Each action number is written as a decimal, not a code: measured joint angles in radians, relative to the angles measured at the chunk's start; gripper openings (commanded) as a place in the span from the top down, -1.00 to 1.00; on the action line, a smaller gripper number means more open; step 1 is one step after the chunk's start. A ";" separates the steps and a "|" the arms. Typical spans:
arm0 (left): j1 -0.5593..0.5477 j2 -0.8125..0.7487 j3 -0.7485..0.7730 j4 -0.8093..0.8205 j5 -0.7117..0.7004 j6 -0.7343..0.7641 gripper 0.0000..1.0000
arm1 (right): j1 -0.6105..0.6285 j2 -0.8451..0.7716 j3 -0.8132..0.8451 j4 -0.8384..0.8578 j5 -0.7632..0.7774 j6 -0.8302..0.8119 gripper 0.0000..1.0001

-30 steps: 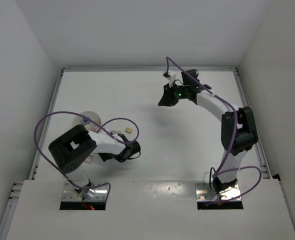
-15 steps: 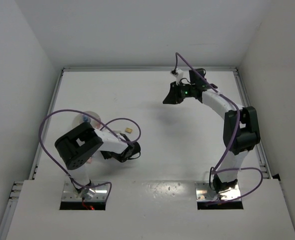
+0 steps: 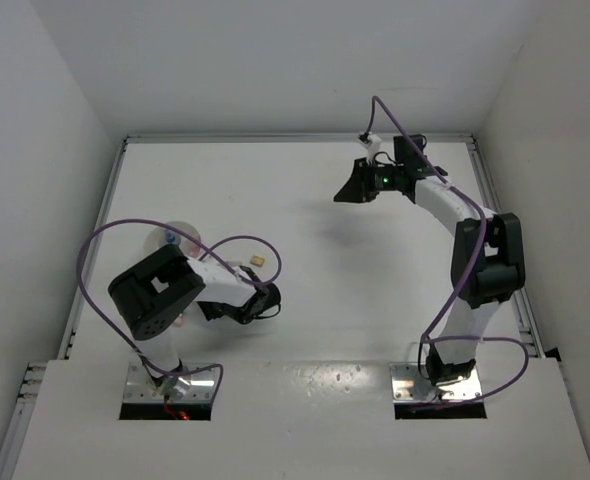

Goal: Sort the stationery into containers
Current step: Grab a piece of stationery with the left arm, then place the stationery into the container

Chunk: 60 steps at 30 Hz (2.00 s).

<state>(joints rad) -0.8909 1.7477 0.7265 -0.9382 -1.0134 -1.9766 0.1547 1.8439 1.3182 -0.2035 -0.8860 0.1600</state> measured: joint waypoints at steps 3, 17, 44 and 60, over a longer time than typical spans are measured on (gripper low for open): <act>0.000 -0.011 0.000 0.001 0.015 0.000 0.03 | -0.011 -0.001 -0.002 0.004 -0.016 0.016 0.79; -0.008 -0.013 0.000 -0.008 0.031 0.001 0.79 | -0.063 -0.019 -0.011 0.049 -0.072 0.077 0.76; -0.281 -0.047 0.339 -0.322 -0.016 0.000 0.81 | -0.076 -0.022 -0.046 0.077 -0.110 0.101 0.76; -0.016 -0.278 0.338 -0.301 -0.074 0.000 0.81 | -0.076 -0.022 -0.050 0.078 -0.111 0.102 0.76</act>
<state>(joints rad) -0.9066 1.4693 1.0645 -1.2388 -1.0874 -1.9762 0.0788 1.8221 1.2678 -0.1257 -0.9966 0.2623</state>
